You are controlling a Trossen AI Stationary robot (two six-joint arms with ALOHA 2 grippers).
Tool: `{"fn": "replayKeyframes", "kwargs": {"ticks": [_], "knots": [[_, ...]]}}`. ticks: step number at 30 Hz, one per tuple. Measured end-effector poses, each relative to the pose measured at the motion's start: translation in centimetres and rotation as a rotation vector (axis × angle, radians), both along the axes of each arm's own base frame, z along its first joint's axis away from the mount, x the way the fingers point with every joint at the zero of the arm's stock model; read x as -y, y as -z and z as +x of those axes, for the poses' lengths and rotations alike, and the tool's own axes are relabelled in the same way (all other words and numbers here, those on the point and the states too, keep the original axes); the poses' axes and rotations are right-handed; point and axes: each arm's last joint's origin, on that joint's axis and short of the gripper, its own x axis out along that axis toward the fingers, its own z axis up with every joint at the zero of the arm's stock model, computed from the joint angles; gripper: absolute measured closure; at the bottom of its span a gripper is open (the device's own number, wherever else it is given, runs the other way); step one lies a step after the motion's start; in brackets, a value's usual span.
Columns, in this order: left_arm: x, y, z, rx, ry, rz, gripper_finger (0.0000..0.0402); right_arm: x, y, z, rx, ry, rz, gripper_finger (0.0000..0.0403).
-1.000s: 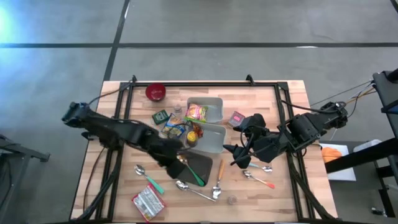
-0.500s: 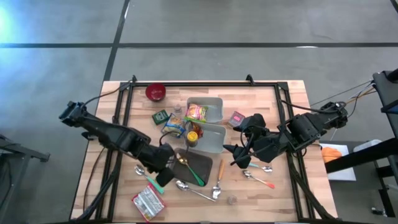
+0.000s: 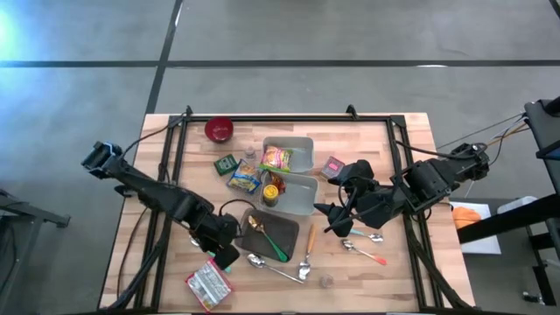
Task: Pick & Place Food Item
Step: Put the red noodle pack into the top gray bin
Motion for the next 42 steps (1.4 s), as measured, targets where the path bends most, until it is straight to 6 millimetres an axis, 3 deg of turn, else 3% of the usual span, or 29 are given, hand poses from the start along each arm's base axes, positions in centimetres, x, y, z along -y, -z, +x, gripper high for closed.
{"fn": "replayKeyframes", "kwargs": {"ticks": [9,16,27,42], "knots": [[-1.0,5.1,-2.4,-0.123,-0.202,-0.063,0.0175,0.0,0.0,0.0,0.0,0.0,0.0,0.0014],[-1.2,7.9,-4.3,-0.231,-0.354,-0.128,0.0185,0.0,0.0,0.0,0.0,0.0,0.0,0.0014],[-1.3,10.1,-5.9,-0.325,-0.392,-0.1,0.0185,0.0,0.0,0.0,0.0,0.0,0.0,0.0014],[-1.6,12.1,-6.6,-0.272,-0.399,-0.11,0.0185,0.0,0.0,0.0,0.0,0.0,0.0,0.0014]]}}
